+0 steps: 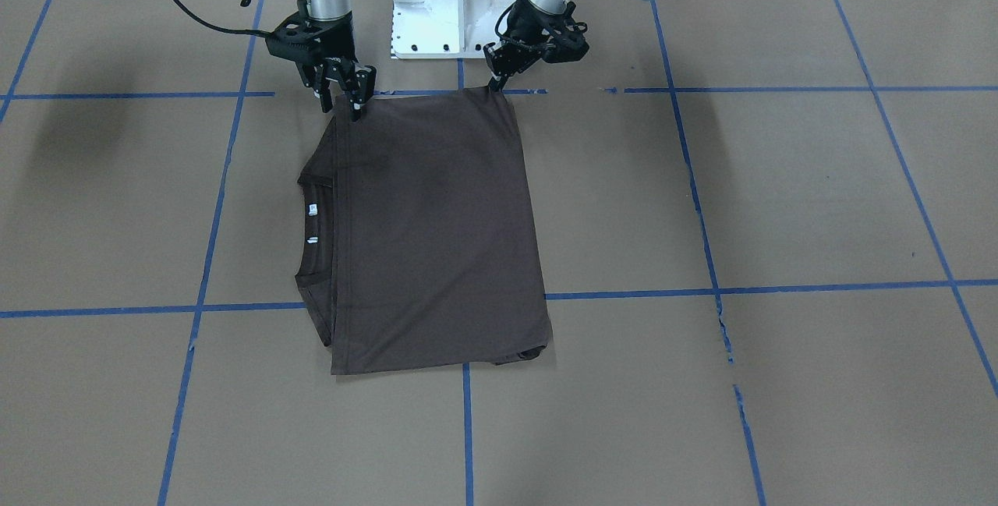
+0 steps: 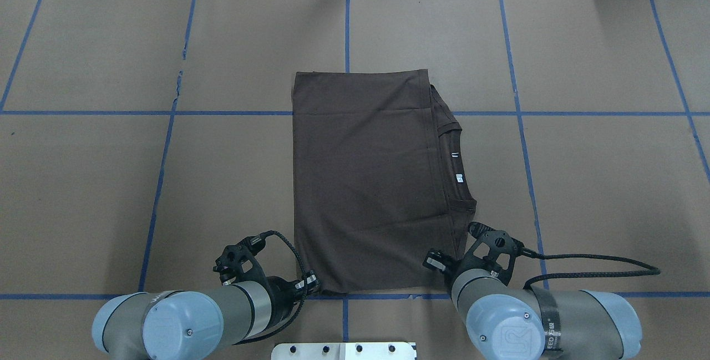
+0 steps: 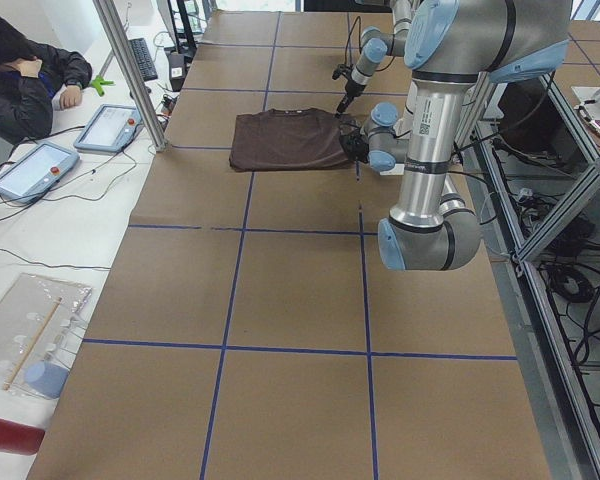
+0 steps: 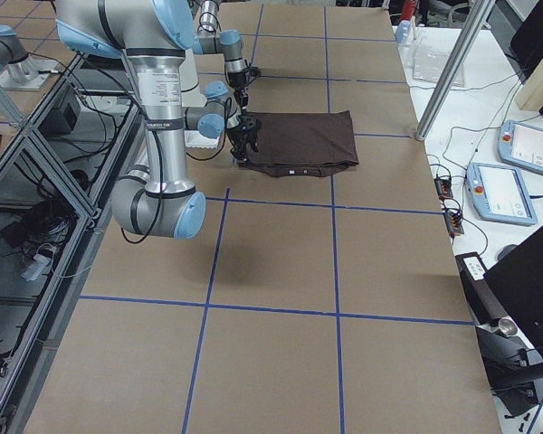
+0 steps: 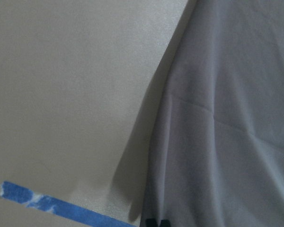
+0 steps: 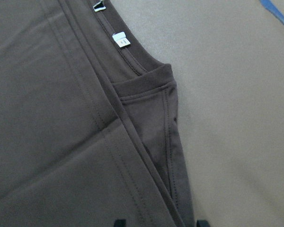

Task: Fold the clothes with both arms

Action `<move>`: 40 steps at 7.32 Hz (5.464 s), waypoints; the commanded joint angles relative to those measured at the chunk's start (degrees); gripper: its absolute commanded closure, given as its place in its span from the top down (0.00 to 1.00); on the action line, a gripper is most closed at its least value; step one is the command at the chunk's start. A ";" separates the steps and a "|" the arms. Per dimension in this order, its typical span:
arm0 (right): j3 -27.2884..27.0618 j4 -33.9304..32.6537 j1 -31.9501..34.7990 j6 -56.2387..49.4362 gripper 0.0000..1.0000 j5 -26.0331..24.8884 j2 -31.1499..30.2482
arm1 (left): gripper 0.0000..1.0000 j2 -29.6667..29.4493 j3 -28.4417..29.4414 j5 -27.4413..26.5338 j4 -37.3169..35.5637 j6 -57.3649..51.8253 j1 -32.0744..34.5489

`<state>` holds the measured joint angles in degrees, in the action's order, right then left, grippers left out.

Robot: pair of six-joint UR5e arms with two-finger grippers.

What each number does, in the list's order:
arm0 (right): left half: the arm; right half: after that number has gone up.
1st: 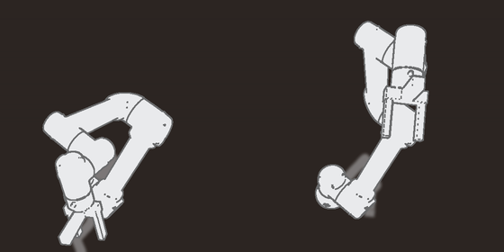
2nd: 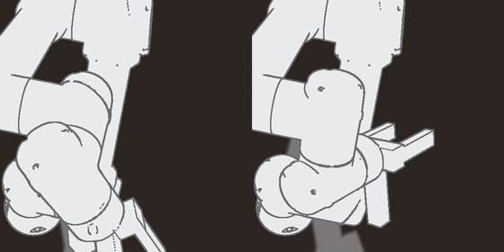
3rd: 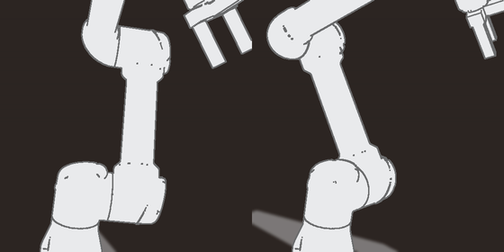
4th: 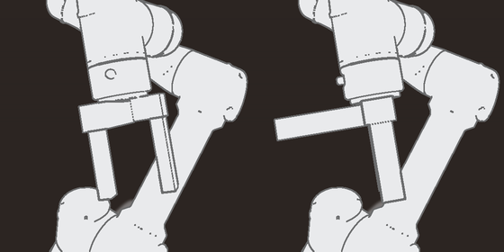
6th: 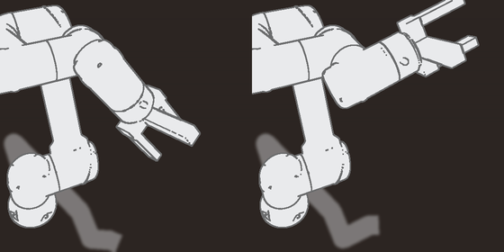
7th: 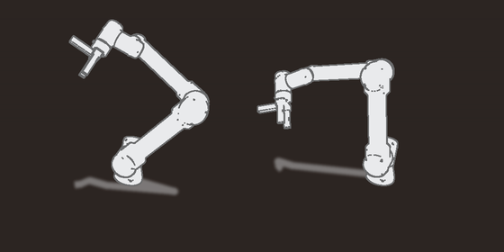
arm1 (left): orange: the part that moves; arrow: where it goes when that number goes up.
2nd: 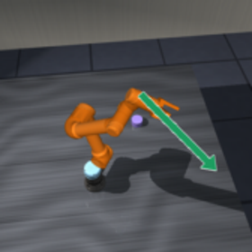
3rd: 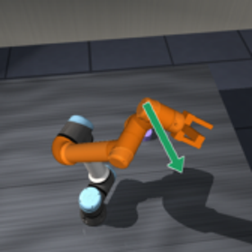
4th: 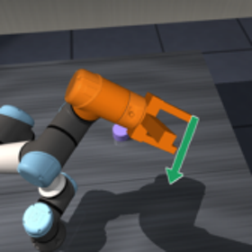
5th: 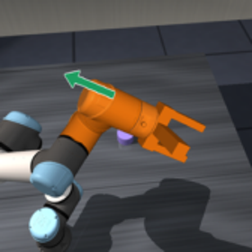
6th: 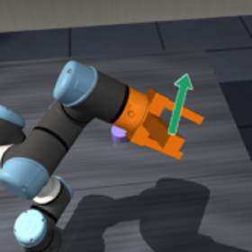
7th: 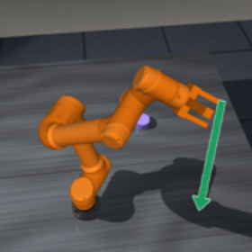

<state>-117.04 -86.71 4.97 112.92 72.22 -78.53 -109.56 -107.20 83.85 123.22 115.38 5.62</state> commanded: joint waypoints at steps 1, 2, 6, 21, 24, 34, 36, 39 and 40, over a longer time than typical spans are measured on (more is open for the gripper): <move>0.58 -0.04 -0.84 0.37 0.57 -0.59 -0.04 | 0.00 0.04 -0.12 0.00 0.00 -0.07 0.09; 0.67 -0.04 -0.92 0.37 0.57 -0.94 0.04 | 0.00 0.04 -0.12 0.09 0.00 -0.07 0.09; 1.64 -0.21 -0.66 -0.68 0.57 -1.56 -0.04 | 0.00 0.13 -0.21 0.00 0.09 0.02 -0.09; -0.37 0.49 -0.40 -0.51 0.00 -1.56 0.57 | 0.00 0.83 -4.31 0.70 -1.13 -1.29 0.87; -13.86 -6.49 -1.26 -0.51 0.00 -1.03 0.66 | 0.00 2.68 -24.30 4.91 -19.17 -6.31 1.23; -4.29 -20.54 11.80 -6.75 0.00 6.09 18.76 | 0.00 -6.35 -17.12 10.55 -35.69 -23.08 20.81; 5.19 -11.42 14.27 -7.10 0.00 6.09 19.29 | 0.00 -7.60 -9.13 10.46 -30.27 -24.59 23.11; 13.30 -7.35 15.42 -8.77 0.00 6.09 21.13 | 0.00 -7.78 2.49 10.28 -20.14 -24.68 23.56; 16.02 -5.16 15.42 -8.77 0.00 6.00 21.14 | 0.00 -8.04 4.43 10.20 -18.91 -24.68 23.47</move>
<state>-104.27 -94.28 20.27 104.22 78.29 -57.58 -117.36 -105.75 94.15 102.19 90.75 29.10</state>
